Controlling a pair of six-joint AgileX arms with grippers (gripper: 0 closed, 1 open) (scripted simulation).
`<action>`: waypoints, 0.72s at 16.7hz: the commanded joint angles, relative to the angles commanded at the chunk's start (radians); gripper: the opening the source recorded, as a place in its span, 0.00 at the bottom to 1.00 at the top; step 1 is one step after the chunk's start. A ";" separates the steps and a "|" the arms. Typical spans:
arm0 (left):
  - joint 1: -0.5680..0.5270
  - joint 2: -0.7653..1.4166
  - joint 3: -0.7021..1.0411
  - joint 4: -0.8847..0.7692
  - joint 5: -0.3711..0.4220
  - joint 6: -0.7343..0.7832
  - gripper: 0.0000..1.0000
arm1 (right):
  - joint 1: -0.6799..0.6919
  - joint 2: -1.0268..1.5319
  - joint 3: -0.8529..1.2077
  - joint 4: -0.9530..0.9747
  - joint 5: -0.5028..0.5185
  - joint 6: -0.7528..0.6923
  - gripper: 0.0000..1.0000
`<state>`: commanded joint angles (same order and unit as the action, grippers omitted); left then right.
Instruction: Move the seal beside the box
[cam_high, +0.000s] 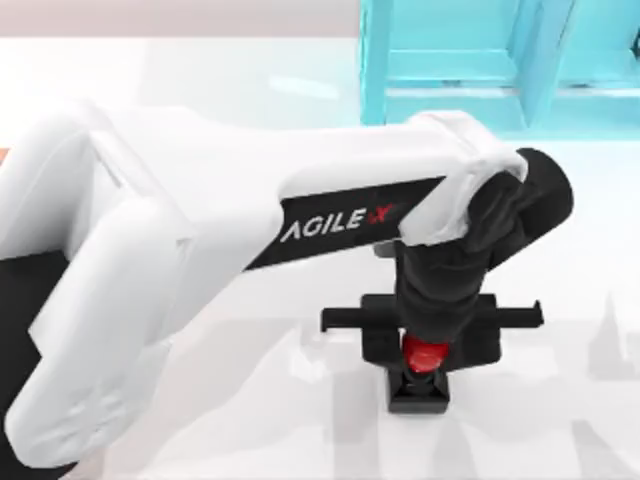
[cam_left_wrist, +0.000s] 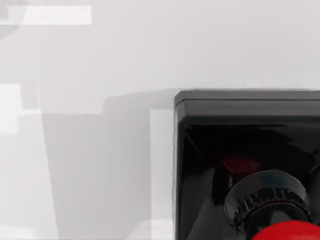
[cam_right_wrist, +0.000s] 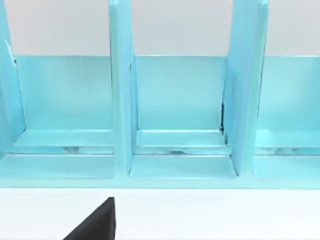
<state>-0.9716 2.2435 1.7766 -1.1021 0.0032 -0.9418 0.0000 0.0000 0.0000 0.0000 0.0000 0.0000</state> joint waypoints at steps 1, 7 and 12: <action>-0.001 -0.001 0.014 -0.014 -0.001 -0.001 0.00 | 0.000 0.000 0.000 0.000 0.000 0.000 1.00; -0.001 -0.024 0.131 -0.162 0.000 -0.002 0.00 | 0.000 0.000 0.000 0.000 0.000 0.000 1.00; 0.000 -0.026 0.144 -0.174 0.000 0.000 0.00 | 0.000 0.000 0.000 0.000 0.000 0.000 1.00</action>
<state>-0.9716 2.2177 1.9203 -1.2764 0.0032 -0.9414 0.0000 0.0000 0.0000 0.0000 0.0000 0.0000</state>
